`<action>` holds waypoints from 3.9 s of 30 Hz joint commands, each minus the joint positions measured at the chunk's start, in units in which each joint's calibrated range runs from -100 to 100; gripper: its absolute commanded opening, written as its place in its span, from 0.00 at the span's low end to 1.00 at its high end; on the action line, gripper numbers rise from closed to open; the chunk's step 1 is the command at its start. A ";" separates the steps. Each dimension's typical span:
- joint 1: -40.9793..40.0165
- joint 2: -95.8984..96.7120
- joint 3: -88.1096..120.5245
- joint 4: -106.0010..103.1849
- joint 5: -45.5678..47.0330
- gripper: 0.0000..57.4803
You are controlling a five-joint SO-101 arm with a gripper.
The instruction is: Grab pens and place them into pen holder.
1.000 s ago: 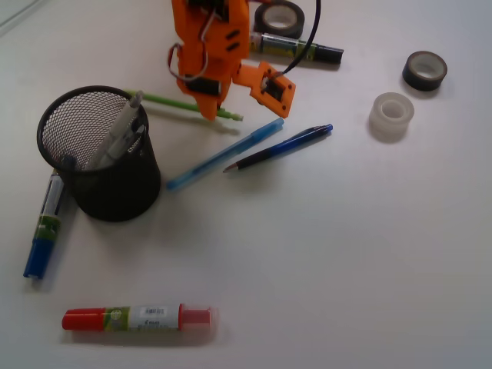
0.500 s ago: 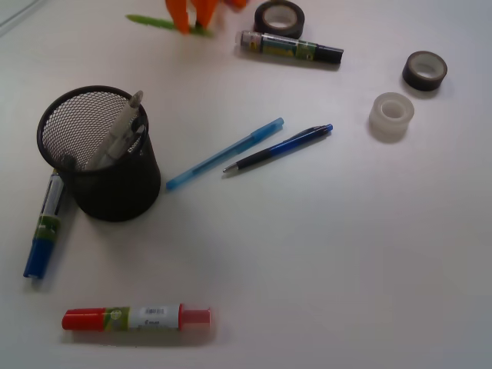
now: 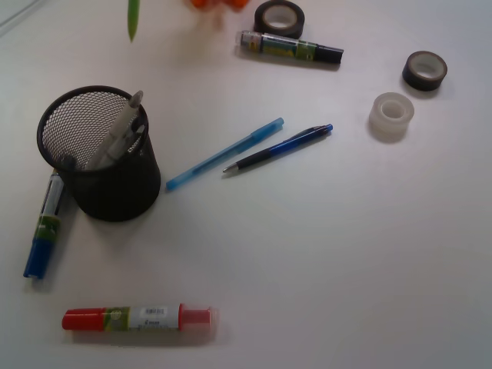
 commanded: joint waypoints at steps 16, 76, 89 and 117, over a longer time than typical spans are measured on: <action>7.51 19.00 20.94 -46.80 -3.57 0.01; -15.15 50.95 -14.84 45.32 41.42 0.46; -14.77 68.12 -31.87 53.02 42.78 0.40; -19.78 36.59 -49.63 45.94 20.37 0.01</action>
